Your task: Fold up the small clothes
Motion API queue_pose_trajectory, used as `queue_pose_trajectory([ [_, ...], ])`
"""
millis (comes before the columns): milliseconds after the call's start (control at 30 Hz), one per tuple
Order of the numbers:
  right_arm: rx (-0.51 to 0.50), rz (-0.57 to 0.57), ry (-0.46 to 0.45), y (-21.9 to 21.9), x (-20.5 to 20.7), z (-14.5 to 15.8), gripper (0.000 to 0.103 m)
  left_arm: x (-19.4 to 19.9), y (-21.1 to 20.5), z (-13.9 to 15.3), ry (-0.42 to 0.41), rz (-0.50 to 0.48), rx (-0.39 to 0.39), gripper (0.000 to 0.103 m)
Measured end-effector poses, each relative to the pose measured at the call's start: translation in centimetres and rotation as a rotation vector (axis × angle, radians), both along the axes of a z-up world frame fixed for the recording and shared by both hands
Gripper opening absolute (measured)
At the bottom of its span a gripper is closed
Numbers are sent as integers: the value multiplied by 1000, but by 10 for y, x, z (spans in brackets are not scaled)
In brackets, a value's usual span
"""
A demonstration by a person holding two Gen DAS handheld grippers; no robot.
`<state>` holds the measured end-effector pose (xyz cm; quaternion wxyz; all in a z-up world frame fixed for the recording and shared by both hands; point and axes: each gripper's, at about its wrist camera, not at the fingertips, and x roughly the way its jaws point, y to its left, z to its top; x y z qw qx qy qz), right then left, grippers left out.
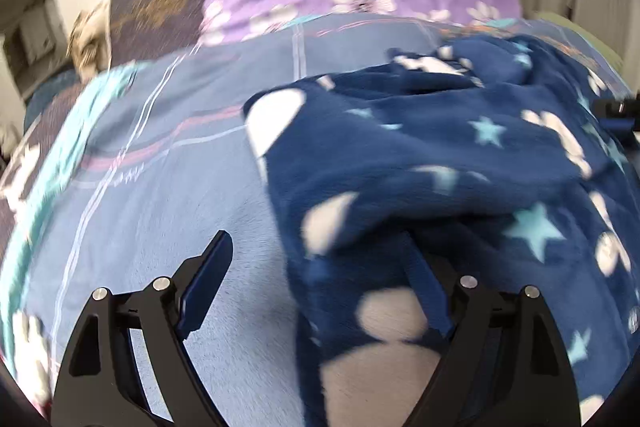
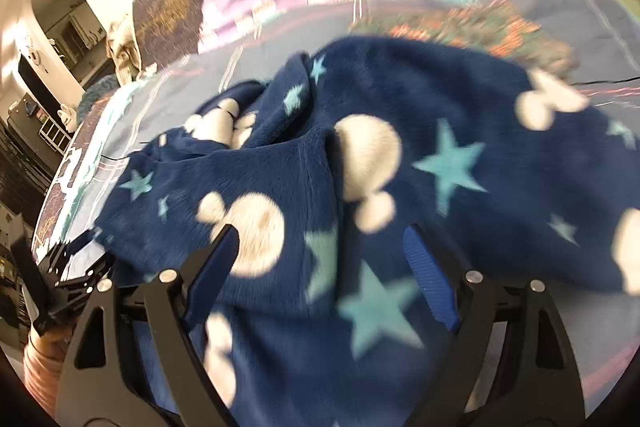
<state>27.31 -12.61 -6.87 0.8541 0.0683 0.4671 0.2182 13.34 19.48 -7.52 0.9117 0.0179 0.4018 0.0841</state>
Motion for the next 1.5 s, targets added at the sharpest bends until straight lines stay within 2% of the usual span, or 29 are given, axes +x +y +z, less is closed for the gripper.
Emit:
queue_pose_trajectory([
  [67, -33, -3, 4, 15, 13, -11, 85, 6, 11, -2, -7, 26, -23, 85],
  [133, -60, -1, -8, 24, 18, -16, 72, 13, 14, -4, -9, 38, -16, 86],
  [167, -81, 9, -14, 31, 21, -15, 44, 15, 14, -4, -11, 41, -10, 86],
  [200, -97, 14, -21, 35, 20, -13, 9, 14, 14, -4, -15, 42, -1, 86],
  [233, -92, 13, -29, 36, 19, -8, 10, 14, 13, -4, -20, 49, 21, 86],
  [267, -55, 6, -84, 33, 11, 9, 10, 12, 13, -3, -27, 62, 56, 86],
  [333, -46, -4, -188, 29, -4, 35, 10, 2, 12, -1, -42, 95, 141, 86],
  [367, -63, -18, -262, 26, -11, 52, 10, -2, 10, 0, -45, 98, 162, 86],
  [433, -114, -33, -304, 26, -11, 60, 10, -3, 15, -1, -36, 88, 147, 86],
  [533, -256, -41, -267, 29, 7, 31, 15, -3, 14, -2, -27, 92, 145, 86],
  [600, -380, -48, -190, 31, 20, -4, 31, -4, 10, -2, -20, 82, 161, 86],
  [667, -297, -65, -169, 16, 13, -14, 33, -10, 6, -1, -13, 47, 169, 86],
  [767, -185, -78, -184, -1, -6, 3, 33, -21, 6, 7, -7, 8, 144, 84],
  [800, -162, -71, -193, -3, -12, 10, 33, -26, 7, 16, -21, -5, 108, 70],
  [833, -130, -55, -201, -4, -17, 16, 33, -29, 7, 24, -40, -21, 62, 48],
  [900, -41, 26, -199, -3, -31, 29, 33, -28, 3, 42, -83, -44, -33, 27],
  [967, 12, 101, -164, 10, -37, 26, 33, -21, -6, 52, -117, -70, -84, 26],
  [1033, -34, 108, -102, 22, -33, 6, 35, -1, -21, 49, -107, -105, -111, 26],
  [1067, -114, 90, -42, 28, -27, -17, 43, 12, -28, 41, -74, -124, -134, 26],
  [1100, -136, 93, -24, 31, -24, -37, 43, 25, -33, 29, -29, -139, -162, 27],
  [1133, -124, 93, -69, 31, -25, -41, 43, 43, -41, 4, 56, -141, -177, 33],
  [1167, -139, 100, -102, 33, -30, -41, 44, 51, -43, -10, 94, -134, -167, 34],
  [1200, -149, 97, -104, 35, -30, -39, 44, 55, -49, -23, 79, -130, -136, 34],
  [1267, -177, 109, -95, 38, -32, -35, 45, 55, -55, -20, 76, -127, -106, 34],
  [1333, -148, 101, -85, 28, -36, -24, 44, 55, -58, -19, 79, -128, -88, 34],
  [1367, -104, 48, -94, 11, -42, -11, 48, 54, -58, -19, 75, -129, -90, 34],
  [1400, -80, -8, -117, -12, -48, -1, 60, 53, -56, -19, 68, -129, -106, 34],
  [1433, -53, -71, -149, -36, -53, 7, 65, 52, -55, -18, 64, -129, -116, 34],
  [1500, 18, -251, -197, -102, -64, 22, 68, 53, -52, -19, 60, -128, -136, 34],
])
